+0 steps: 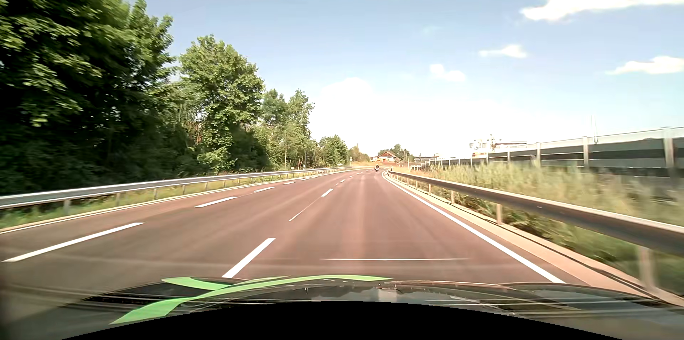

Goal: Follow the waypoints while adhering to traffic rules and regulations

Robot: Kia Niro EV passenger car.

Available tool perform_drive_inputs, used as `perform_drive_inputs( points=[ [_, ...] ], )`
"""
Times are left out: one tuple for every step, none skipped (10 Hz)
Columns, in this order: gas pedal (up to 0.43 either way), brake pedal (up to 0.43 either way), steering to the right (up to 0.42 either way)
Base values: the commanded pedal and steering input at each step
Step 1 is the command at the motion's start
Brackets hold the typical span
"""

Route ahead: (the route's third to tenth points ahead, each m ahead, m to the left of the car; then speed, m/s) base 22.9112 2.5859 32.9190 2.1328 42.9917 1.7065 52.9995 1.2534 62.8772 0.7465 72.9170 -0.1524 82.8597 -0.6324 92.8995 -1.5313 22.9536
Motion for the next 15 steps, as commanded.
perform_drive_inputs(
  points=[
    [0.220, 0.000, 0.001],
    [0.220, 0.000, 0.002],
    [0.197, 0.000, 0.003],
    [0.189, 0.000, 0.004],
    [0.177, 0.000, 0.004],
    [0.177, 0.000, 0.005],
    [0.177, 0.000, 0.005],
    [0.189, 0.000, 0.005],
    [0.197, 0.000, 0.005],
    [0.209, 0.000, 0.005],
    [0.220, 0.000, 0.006],
    [0.220, 0.000, 0.007],
    [0.220, 0.000, 0.009],
    [0.220, 0.000, 0.009],
    [0.209, 0.000, 0.009]
  ],
)
